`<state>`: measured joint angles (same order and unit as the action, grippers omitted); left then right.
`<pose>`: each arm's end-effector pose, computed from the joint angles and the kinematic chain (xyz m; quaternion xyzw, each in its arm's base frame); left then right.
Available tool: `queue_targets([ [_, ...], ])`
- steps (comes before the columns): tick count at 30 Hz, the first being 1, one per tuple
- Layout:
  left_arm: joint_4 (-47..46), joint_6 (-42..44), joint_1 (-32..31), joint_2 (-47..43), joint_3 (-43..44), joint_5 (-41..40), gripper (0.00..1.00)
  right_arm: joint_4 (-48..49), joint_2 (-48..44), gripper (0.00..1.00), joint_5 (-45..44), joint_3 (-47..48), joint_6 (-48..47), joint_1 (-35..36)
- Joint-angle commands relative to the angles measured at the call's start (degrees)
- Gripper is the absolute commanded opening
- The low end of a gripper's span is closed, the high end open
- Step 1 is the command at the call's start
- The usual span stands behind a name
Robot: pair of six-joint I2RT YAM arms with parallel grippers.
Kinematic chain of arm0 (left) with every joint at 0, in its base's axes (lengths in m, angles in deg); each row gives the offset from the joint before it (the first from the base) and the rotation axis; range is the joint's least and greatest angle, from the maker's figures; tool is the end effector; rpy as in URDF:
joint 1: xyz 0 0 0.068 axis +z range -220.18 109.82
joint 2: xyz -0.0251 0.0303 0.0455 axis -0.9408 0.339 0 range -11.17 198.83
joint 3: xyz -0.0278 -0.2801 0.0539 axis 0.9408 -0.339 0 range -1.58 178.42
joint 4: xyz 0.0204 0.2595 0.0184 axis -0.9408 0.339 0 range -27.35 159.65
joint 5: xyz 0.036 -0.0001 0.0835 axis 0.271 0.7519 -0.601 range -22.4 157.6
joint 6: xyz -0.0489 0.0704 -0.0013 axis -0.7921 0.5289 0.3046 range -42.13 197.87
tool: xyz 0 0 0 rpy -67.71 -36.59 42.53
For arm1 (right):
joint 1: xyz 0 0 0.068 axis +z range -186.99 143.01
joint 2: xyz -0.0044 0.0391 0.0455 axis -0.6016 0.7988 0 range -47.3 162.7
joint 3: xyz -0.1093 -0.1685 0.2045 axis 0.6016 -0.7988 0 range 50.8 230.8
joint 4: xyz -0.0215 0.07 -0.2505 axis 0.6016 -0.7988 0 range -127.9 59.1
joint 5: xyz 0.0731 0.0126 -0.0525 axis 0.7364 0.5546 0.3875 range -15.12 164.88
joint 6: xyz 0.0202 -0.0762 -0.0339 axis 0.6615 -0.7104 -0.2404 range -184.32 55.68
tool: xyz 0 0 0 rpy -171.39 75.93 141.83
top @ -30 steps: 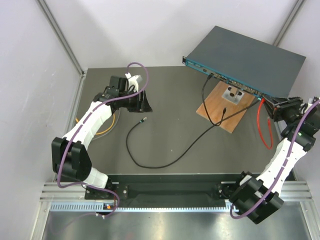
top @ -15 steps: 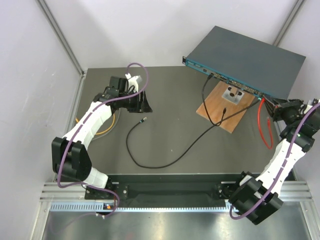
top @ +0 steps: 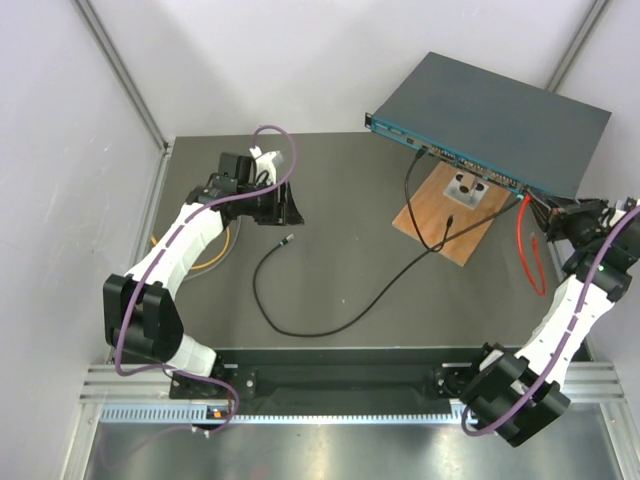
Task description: Pull the plug from the switch port
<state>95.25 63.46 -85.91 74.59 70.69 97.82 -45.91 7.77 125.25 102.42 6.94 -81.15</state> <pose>0.3245 -0.1309 0.2919 0.1077 0.8942 -0.3273 0.2857 0.2014 -0.1145 0.3481 0.4879 0.6025 0.4595 0.4334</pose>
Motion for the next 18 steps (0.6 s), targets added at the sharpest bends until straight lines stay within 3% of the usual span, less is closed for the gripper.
queue_targets([
  [1, -1.0, 1.2, 0.4, -0.7, 0.9, 1.3, 0.56, -7.4, 5.3, 0.0, -10.2, 5.1, -3.7, -0.8],
  [6, -1.2, 1.1, 0.5, -0.4, 0.9, 1.2, 0.56, -20.8, 8.1, 0.0, -11.5, 12.2, -9.5, -0.8],
  [12, -1.6, 1.1, 0.9, -0.1, 0.9, 1.6, 0.56, -41.8, 13.8, 0.0, -14.9, 21.9, -28.5, -0.8],
  [18, -1.8, 1.1, 1.0, 0.2, 0.5, 1.7, 0.56, -41.1, 13.5, 0.0, -14.6, 19.7, -32.4, 0.1],
])
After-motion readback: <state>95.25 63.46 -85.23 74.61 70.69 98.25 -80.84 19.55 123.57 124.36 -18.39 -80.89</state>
